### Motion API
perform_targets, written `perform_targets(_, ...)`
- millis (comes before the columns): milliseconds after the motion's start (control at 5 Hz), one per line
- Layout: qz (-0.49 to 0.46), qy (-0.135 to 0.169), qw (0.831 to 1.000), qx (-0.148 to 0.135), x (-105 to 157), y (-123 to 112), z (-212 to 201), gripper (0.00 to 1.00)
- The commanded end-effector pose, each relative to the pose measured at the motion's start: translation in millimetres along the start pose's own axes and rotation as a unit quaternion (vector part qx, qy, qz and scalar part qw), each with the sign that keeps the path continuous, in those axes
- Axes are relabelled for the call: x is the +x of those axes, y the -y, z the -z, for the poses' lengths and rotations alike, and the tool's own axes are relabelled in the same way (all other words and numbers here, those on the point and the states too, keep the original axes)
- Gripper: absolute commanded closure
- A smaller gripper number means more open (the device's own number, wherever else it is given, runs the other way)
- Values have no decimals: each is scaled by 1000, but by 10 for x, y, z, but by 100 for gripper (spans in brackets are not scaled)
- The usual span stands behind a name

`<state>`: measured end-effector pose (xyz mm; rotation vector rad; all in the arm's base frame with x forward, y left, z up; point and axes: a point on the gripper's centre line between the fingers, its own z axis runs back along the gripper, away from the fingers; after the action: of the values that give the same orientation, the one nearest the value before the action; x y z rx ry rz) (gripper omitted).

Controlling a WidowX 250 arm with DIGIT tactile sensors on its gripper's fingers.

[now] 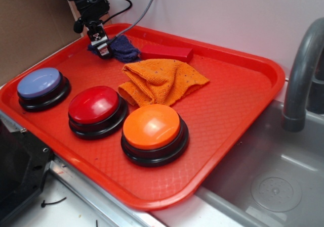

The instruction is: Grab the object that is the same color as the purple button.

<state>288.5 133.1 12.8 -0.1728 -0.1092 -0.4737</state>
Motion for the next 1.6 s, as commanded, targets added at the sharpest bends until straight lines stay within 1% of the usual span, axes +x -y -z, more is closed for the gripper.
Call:
perform_targets(0, -6, -6, 1000, 10, 11, 128, -26, 100)
perform_targets(200, -13, -11, 1000, 16, 26, 149, -60, 100)
perform_targets(400, -27, -1, 999, 25, 57, 199, -224, 100)
perform_targets(600, -60, -5, 997, 42, 108, 207, -379, 100)
perform_targets(800, -174, -26, 974, 140, 253, 429, -725, 100)
perform_targets(1000, -239, -16, 957, 167, 371, 676, -1034, 100)
perform_targets(1200, -316, -11, 933, 170, 489, 895, -1369, 100)
perform_targets(1400, -359, 11, 926, 113, 539, 1101, -1660, 100)
